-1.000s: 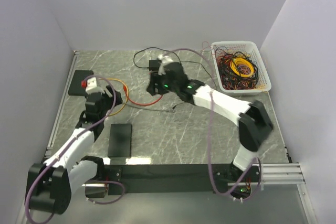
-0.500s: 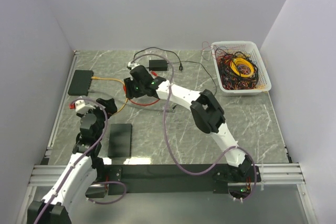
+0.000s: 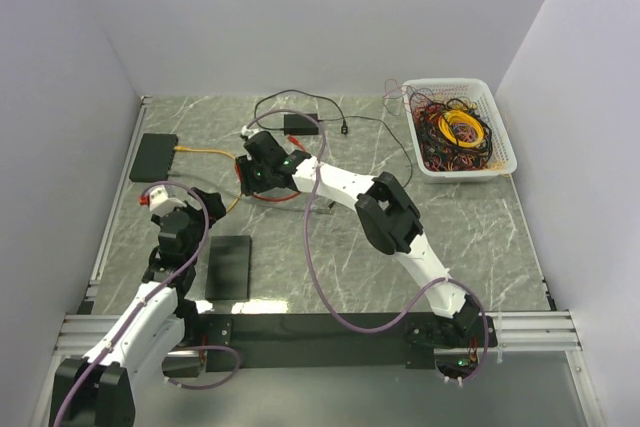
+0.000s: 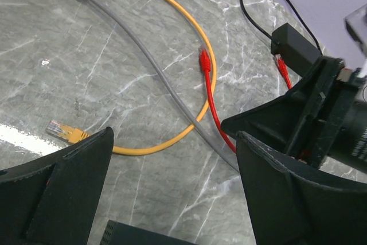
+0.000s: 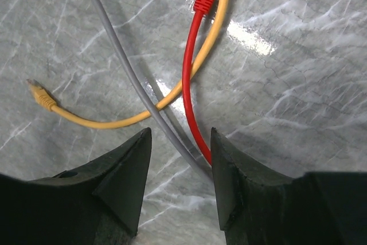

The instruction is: Insert the plug into the switch port

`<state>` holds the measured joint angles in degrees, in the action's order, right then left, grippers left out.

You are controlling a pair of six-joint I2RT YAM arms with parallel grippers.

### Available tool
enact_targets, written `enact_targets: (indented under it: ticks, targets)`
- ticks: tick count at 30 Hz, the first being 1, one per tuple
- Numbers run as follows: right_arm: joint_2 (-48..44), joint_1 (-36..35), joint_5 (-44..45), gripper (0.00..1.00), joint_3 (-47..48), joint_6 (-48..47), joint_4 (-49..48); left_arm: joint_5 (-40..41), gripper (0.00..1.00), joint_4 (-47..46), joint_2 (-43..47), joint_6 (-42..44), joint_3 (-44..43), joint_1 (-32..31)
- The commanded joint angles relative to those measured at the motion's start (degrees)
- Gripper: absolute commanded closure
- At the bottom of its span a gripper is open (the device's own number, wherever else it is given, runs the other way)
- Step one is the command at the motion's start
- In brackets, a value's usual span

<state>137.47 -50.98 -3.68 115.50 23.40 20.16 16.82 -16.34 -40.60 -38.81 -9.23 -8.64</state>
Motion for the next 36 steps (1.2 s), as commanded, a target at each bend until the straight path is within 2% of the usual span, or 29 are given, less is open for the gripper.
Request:
enact_targets:
  ticks: [1, 5, 8, 13, 17, 24, 29, 36]
  targets:
    - [2.19, -0.70, 0.87, 0.48, 2.09, 0.86, -0.65, -0.82, 0.07, -2.82, -0.09, -0.83, -2.01, 0.29]
    - [3.86, -0.61, 0.60, 0.49, 3.93, 1.04, -0.04, -1.18, 0.07, -3.00, -1.85, -0.92, -2.63, 0.29]
    - [4.56, -0.61, 0.87, 0.54, 4.12, 1.12, 0.23, -1.18, 0.07, -3.00, -1.85, -0.92, -2.63, 0.29]
    - [3.51, -0.61, 1.31, 0.74, 1.84, 1.30, -1.52, -1.35, 0.07, -3.00, -1.24, -0.83, -2.37, 0.29]
    - [2.63, -0.61, 2.19, 0.80, -0.62, 1.04, -2.06, -1.44, 0.08, -3.09, -1.94, -0.74, -2.63, 0.29]
    - [-1.40, -0.08, 3.59, 0.99, -5.54, -0.19, -3.55, -2.49, 0.08, -3.96, -2.20, -0.22, -2.63, 0.29]
    - [-7.99, 0.62, 6.49, 1.00, -13.62, -2.12, -6.27, -3.29, 0.09, -4.93, -1.24, 1.54, -2.63, 0.29]
    - [-22.74, 0.62, 10.80, 1.00, -25.14, -5.55, -8.74, -4.86, 0.10, -3.88, 0.17, 1.98, -4.30, 0.29]
